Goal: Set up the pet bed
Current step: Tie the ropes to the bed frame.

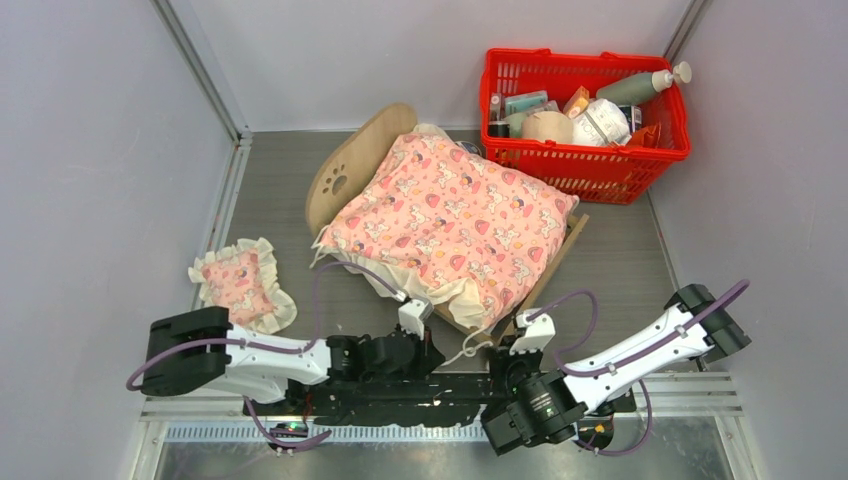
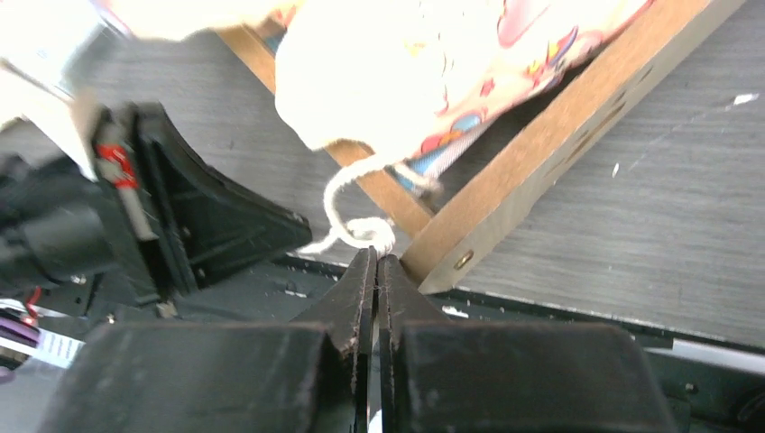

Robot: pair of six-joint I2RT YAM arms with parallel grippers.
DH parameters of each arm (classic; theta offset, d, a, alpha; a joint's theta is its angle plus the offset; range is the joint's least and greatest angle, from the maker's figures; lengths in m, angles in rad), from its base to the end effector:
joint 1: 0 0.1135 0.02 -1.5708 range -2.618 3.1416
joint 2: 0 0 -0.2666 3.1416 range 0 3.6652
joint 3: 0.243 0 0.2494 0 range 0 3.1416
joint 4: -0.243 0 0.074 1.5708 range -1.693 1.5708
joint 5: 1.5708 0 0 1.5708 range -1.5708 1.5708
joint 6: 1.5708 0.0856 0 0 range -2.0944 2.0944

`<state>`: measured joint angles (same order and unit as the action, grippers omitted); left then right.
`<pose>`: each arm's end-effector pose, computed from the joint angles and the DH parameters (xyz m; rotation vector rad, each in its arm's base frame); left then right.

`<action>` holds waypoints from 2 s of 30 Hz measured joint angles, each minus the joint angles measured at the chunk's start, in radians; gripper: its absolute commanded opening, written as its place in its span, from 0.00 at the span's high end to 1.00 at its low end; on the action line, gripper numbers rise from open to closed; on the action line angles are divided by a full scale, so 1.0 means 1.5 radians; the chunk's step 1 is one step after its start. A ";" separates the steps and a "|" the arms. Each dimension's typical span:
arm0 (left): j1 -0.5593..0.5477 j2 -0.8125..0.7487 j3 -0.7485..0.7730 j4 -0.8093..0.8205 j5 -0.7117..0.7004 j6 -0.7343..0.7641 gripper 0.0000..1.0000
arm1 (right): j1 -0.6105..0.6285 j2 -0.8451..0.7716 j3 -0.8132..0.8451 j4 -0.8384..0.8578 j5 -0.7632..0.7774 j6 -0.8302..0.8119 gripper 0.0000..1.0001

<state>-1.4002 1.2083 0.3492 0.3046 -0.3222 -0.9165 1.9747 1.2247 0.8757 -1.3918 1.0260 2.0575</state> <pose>0.0710 -0.2526 0.1369 0.3435 2.2487 -1.0084 0.0054 0.1736 0.2212 -0.0139 2.1268 0.3521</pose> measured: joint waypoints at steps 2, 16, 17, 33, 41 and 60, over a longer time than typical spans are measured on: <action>-0.007 0.019 0.000 -0.003 -0.001 0.000 1.00 | -0.001 -0.019 0.003 -0.017 0.024 0.001 0.95; -0.039 0.110 0.033 -0.001 -0.015 -0.004 1.00 | -0.142 -0.200 -0.001 -0.060 0.104 -0.159 0.95; -0.042 0.115 0.037 -0.001 -0.016 -0.007 1.00 | -0.153 -0.213 0.000 -0.060 0.103 -0.179 0.95; -0.144 0.241 0.124 0.044 -0.045 0.022 1.00 | -0.190 -0.247 0.016 -0.080 0.106 -0.286 0.95; -0.159 0.278 0.164 0.040 -0.046 0.044 1.00 | -0.206 -0.281 0.019 -0.086 0.108 -0.308 0.95; -0.151 0.241 0.239 -0.130 -0.044 0.076 0.57 | -0.226 -0.312 0.027 -0.036 0.120 -0.447 0.35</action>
<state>-1.6264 1.5696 0.7074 0.1093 -0.3882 -0.8021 1.6360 0.7567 0.9165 -1.4452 1.2057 1.3876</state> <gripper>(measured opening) 0.327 0.474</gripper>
